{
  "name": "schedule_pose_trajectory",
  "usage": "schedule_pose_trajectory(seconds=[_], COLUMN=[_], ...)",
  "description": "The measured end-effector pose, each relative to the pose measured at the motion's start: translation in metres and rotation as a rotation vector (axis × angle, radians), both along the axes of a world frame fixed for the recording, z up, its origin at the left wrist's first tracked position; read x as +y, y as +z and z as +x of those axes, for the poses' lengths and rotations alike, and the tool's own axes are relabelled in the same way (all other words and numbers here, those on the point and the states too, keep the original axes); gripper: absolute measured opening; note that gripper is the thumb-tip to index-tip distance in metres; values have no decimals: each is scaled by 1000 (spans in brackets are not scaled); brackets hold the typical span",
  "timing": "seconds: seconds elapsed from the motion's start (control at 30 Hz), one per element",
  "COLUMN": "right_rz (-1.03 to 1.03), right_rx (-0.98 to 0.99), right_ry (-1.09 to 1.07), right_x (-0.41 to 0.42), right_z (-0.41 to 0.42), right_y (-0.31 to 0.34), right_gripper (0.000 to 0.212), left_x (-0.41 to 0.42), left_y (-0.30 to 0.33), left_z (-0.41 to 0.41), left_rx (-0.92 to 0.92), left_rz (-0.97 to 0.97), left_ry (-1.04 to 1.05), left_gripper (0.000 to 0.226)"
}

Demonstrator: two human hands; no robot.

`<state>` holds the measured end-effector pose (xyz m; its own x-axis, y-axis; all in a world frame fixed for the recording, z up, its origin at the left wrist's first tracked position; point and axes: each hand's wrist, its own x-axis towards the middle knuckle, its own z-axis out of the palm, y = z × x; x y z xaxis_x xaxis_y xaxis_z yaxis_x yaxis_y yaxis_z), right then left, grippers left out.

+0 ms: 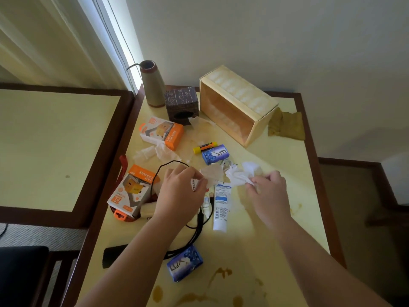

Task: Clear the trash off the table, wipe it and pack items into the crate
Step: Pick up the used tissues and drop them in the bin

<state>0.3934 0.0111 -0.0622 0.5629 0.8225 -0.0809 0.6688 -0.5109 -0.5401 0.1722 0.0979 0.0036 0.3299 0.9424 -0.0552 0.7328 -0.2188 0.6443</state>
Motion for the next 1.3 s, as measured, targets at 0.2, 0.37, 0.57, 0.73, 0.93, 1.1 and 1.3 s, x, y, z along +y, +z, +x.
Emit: schedule_pose_trajectory(seconds=[0.2,0.37,0.57,0.73,0.93,1.1,1.3], right_rz=[-288,-279,-148,-61,-4,28,69], right_rx=[-141,-192,-62,98,96,67,62], right_ry=[241,305,162,-35,-153,-143,-111], right_x=[39,29,-21,-58,-83,-104,-120], right_z=[33,29,7,-2,-5,-5,-23], right_y=[-9,-25,-27,-5,13,17,22], right_gripper=[20,15,11,21,38,12,14], left_x=[-13,-29,-41,-55,-77,-62,-70], left_y=[-1,-6,-12,-8,-36,-58,-68], left_z=[13,-7,-50,-49,20,58,59], left_rx=[43,61,87,6,165,673,811], left_rz=[32,79,113,278,217,191,298], left_ry=[-95,-135,-5,-254,-577,-719,-724], left_gripper=[14,13,10,8,15,36,30])
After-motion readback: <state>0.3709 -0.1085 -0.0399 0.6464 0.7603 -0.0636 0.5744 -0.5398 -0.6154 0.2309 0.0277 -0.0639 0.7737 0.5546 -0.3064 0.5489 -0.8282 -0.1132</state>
